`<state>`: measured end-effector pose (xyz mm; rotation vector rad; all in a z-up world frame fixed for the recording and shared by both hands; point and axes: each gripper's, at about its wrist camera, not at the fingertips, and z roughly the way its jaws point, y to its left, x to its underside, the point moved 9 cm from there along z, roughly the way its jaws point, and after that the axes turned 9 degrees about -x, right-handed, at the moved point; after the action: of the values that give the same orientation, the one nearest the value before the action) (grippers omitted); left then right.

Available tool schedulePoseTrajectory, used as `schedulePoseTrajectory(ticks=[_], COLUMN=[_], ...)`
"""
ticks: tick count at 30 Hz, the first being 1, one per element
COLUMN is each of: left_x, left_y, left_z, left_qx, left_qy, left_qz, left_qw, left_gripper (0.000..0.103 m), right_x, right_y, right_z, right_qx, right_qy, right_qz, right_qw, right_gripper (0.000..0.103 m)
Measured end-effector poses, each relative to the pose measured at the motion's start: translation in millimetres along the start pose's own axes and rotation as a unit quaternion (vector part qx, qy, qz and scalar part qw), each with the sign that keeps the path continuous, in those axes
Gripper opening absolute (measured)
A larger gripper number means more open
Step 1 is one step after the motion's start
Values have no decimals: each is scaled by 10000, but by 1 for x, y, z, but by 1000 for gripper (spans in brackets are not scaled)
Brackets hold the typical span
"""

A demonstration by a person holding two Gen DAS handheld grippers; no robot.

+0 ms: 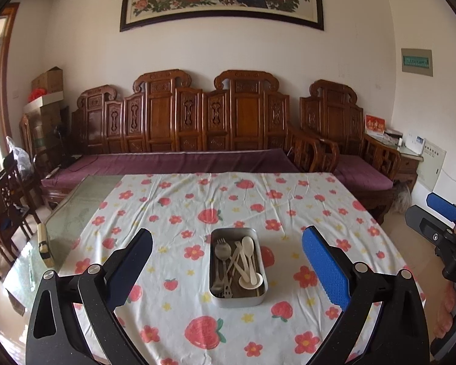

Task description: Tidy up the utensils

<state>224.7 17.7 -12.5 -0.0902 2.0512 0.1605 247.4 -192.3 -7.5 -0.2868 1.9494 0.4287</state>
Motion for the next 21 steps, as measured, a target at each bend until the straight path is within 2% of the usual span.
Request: schedulePoseTrajectory(ticks=[21], left_x=[-4], left_y=[2], left_z=[-11], left_qx=[12], left_qy=[-141], left_qz=[-66], left_qw=[9999], left_gripper=[95], right_x=[5], right_y=[7], right_z=[-3], right_qx=[7], right_qy=[-5], right_qz=[-15], right_qw=[10000], right_gripper=[100])
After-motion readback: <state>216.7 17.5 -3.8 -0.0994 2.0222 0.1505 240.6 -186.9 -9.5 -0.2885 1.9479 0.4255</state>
